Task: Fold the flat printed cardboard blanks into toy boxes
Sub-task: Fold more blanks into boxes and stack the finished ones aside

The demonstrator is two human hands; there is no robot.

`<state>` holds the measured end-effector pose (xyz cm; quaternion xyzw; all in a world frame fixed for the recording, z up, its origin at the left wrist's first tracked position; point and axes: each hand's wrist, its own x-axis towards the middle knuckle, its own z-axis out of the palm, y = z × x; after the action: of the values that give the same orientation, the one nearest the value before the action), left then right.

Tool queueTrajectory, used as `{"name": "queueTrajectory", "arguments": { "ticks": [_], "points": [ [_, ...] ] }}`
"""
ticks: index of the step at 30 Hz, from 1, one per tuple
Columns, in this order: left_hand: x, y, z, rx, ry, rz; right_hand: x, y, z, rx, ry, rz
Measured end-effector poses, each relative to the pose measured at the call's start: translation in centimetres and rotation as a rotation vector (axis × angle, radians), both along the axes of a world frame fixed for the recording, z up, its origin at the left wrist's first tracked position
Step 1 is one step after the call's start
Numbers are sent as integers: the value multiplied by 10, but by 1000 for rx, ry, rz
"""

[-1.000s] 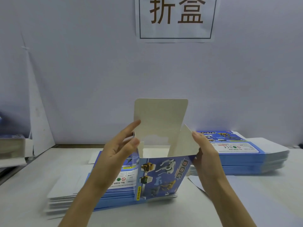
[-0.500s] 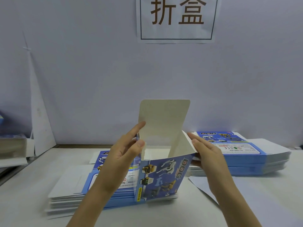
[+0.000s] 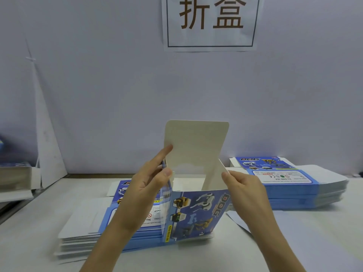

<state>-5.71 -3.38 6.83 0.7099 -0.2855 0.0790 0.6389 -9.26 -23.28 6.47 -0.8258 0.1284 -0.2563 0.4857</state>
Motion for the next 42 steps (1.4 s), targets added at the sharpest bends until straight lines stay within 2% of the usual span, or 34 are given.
{"name": "queueTrajectory", "arguments": {
  "ticks": [3,7,11,13,15,17,21,24,30,32,35,39,40,42],
  "points": [
    [4,7,1,-16,18,-52,-1,3,1,82,-12,36],
    [9,16,-3,-82,91,-290,-1,9,3,140,-30,9],
    [18,23,-11,-215,197,-312,1,11,1,192,-34,12],
    [17,22,-15,-182,265,-310,1,10,-1,208,-27,15],
    [17,14,-12,-77,344,-249,2,10,-2,206,-11,-2],
    [17,8,-5,97,347,-120,1,10,-1,204,2,3],
    [2,6,12,260,323,323,-7,19,8,91,-48,22],
    [-18,15,15,373,222,361,-16,29,14,-94,-80,20],
    [-21,11,14,651,112,482,-25,35,18,-307,-18,-81],
    [-22,9,14,624,98,427,-25,31,18,-312,9,-122],
    [-20,6,13,557,120,349,-24,26,20,-219,75,-67],
    [-17,2,8,467,122,296,-21,23,16,-262,111,-108],
    [-17,1,8,411,147,254,-19,21,16,-213,111,-93],
    [-14,3,10,254,205,120,-16,13,16,91,65,-10]
  ]
}}
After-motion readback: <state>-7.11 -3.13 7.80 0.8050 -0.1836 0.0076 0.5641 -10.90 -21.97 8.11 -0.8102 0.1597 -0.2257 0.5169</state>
